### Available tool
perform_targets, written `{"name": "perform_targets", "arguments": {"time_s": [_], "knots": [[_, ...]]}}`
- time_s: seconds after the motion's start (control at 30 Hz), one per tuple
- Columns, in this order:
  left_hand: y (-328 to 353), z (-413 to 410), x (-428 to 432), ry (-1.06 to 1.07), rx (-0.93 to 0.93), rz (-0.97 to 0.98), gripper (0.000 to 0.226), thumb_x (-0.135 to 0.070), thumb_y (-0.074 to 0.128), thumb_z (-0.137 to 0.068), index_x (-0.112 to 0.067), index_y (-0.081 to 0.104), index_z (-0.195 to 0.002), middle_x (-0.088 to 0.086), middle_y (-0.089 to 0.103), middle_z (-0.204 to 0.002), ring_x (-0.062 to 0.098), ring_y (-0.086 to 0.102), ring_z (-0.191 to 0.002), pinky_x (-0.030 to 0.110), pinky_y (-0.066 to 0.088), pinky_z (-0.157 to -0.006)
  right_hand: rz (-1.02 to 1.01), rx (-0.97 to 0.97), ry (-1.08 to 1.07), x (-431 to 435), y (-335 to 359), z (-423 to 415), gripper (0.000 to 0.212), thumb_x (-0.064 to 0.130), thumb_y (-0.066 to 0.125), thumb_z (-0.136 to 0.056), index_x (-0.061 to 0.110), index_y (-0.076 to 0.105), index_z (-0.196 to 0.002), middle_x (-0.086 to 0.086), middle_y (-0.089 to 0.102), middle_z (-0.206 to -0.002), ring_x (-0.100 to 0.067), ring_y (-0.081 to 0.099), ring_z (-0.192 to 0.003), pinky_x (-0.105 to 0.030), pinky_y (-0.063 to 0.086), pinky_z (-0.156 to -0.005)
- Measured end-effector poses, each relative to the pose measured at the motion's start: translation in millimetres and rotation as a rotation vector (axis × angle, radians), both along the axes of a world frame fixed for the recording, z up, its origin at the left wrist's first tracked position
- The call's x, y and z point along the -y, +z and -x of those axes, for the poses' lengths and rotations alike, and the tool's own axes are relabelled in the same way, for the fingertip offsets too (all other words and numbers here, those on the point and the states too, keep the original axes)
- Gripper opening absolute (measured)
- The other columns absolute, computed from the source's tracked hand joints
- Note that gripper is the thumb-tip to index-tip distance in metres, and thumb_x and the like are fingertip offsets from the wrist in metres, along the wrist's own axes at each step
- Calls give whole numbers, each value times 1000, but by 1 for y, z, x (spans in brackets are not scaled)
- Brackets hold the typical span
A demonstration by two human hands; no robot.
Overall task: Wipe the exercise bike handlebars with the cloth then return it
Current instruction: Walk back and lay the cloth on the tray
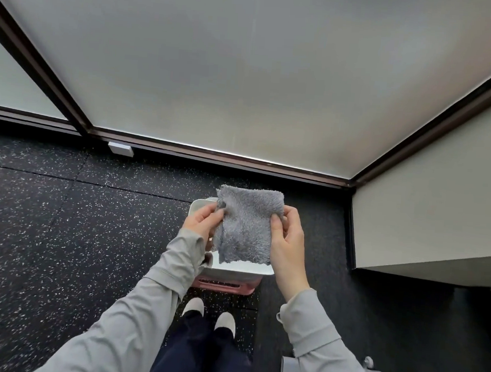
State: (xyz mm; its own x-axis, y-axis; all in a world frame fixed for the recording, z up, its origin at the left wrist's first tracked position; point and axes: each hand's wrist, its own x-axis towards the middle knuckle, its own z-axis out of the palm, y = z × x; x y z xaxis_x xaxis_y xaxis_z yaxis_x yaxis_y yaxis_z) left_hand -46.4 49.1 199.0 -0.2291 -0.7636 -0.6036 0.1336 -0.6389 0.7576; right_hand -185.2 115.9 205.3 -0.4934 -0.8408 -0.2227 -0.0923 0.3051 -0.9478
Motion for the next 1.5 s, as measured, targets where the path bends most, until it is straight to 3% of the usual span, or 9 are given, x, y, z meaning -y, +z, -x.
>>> {"name": "perform_targets", "arguments": {"time_s": [0.2,0.47,0.6,0.73,0.83,1.0,1.17,1.37,1.5], "knots": [[-47,6,6,-183,140,100,66,17,69,-69,-13,49,-123,9,57,-126,19,66,-90,38,59,-81,-49,36,16,12,-49,14,12,12,46,-97,20,54,-94,-17,62,-95,-18,54,-78,-32,46,-69],[-151,13,21,-315,128,152,81,24,51,-80,-44,44,-125,-2,53,-125,17,68,-89,22,60,-69,-254,116,78,31,-162,36,12,5,47,-95,15,51,-102,1,63,-98,-19,60,-98,-40,48,-94],[-214,20,27,-373,287,194,66,23,53,-79,-20,51,-129,9,39,-144,29,49,-123,46,41,-107,-337,118,101,40,-228,39,20,6,46,-96,26,46,-96,-10,65,-100,-30,63,-93,-46,51,-85],[-274,25,31,-436,387,242,63,20,58,-77,-11,50,-132,8,41,-143,14,45,-119,24,37,-104,-391,87,116,46,-292,43,23,7,46,-96,29,42,-104,-16,62,-103,-22,60,-84,-32,50,-68],[-310,24,35,-449,400,191,66,17,61,-76,-13,49,-133,5,40,-143,18,46,-105,41,47,-97,-427,42,174,50,-331,47,48,9,46,-96,39,32,-130,-9,55,-99,-17,56,-78,-19,47,-56],[-351,16,40,-525,459,228,72,11,69,-73,-11,43,-137,4,35,-146,21,46,-120,29,40,-103,-392,-145,330,57,-361,44,58,0,45,-93,38,40,-137,-1,45,-107,-4,48,-84,-29,42,-87],[-366,14,45,-547,409,237,75,16,67,-73,-7,39,-139,-4,33,-139,20,34,-135,49,39,-107,-371,-329,400,57,-371,43,51,1,49,-93,21,42,-139,-3,42,-105,-10,45,-86,-25,40,-87],[-376,3,40,-918,1067,754,82,-42,70,-76,-27,27,-144,0,2,-159,26,24,-134,43,31,-107,-320,-938,472,47,-371,39,62,13,66,-84,13,40,-141,-19,41,-143,-35,46,-124,-47,43,-97],[-384,-2,41,-1119,1293,909,93,-68,44,-78,-25,0,-148,-5,-28,-150,21,-18,-143,44,6,-118,-438,-1045,821,37,-379,49,79,51,42,-92,15,2,-151,-2,-7,-160,-19,-12,-146,-43,5,-118]]}}
